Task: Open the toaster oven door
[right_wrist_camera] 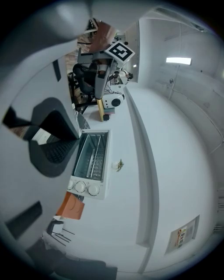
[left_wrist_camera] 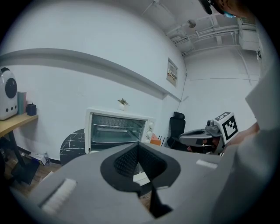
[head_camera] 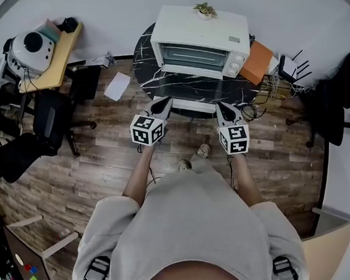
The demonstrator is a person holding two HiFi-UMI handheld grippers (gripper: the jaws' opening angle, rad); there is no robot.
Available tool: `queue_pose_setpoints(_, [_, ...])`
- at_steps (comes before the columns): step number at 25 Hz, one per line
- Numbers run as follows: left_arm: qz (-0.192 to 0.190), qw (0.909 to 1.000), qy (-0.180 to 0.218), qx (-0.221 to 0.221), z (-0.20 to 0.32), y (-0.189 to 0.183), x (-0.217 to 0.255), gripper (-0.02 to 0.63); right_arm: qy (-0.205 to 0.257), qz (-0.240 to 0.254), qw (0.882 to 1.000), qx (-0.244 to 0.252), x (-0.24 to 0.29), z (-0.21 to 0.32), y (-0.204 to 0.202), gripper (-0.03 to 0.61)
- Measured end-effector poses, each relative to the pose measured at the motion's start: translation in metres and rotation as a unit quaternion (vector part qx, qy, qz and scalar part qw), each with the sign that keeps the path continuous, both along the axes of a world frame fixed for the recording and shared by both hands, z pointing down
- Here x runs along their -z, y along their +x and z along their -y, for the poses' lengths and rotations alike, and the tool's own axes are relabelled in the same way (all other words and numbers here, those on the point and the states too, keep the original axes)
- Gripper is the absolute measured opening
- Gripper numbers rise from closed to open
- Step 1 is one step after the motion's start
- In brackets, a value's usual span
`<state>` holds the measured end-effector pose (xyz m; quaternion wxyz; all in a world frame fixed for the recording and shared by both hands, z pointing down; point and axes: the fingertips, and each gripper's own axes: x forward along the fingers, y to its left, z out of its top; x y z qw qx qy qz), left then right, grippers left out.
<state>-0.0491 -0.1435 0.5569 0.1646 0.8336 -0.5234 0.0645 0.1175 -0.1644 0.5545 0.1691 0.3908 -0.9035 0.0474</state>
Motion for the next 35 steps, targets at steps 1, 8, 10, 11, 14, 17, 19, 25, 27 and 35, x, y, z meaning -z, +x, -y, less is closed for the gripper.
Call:
queue_pose_setpoints(1, [0.0, 1.0, 0.002, 0.0, 0.001, 0.0, 0.002, 0.009, 0.002, 0.001, 1.0, -0.001, 0.001, 0.001, 0.001, 0.014])
queue_pose_setpoints(8, [0.003, 0.9999, 0.015, -0.002, 0.007, 0.002, 0.014, 0.009, 0.013, 0.003, 1.0, -0.005, 0.01, 0.005, 0.004, 0.014])
queue_pose_setpoints(10, [0.003, 0.9998, 0.018, -0.002, 0.007, 0.002, 0.017, 0.009, 0.015, 0.003, 1.0, -0.006, 0.012, 0.004, 0.004, 0.014])
queue_pose_setpoints(11, [0.004, 0.9998, 0.019, -0.002, 0.007, 0.002, 0.019, 0.009, 0.015, 0.003, 1.0, -0.006, 0.012, 0.004, 0.004, 0.014])
queue_pose_setpoints(14, [0.004, 0.9997, 0.024, -0.002, 0.011, 0.002, 0.024, 0.009, 0.016, 0.002, 1.0, -0.006, 0.013, 0.005, 0.005, 0.014])
queue_pose_setpoints(17, [0.006, 0.9996, 0.027, -0.005, 0.012, 0.005, 0.028, 0.009, 0.016, 0.002, 1.0, -0.008, 0.014, 0.004, 0.007, 0.014])
queue_pose_setpoints(19, [0.006, 0.9996, 0.028, -0.006, 0.011, 0.007, 0.029, 0.009, 0.016, 0.002, 1.0, -0.008, 0.015, 0.004, 0.007, 0.014])
queue_pose_setpoints(25, [0.005, 0.9996, 0.029, -0.005, 0.012, 0.01, 0.029, 0.009, 0.016, 0.005, 1.0, -0.009, 0.014, 0.005, 0.011, 0.014])
queue_pose_setpoints(27, [0.004, 0.9996, 0.027, -0.005, 0.012, 0.011, 0.028, 0.009, 0.016, 0.004, 1.0, -0.011, 0.013, 0.005, 0.012, 0.012])
queue_pose_setpoints(35, [0.003, 0.9997, 0.022, -0.008, 0.013, 0.014, 0.024, 0.009, 0.014, 0.006, 1.0, -0.014, 0.012, 0.006, 0.015, 0.012])
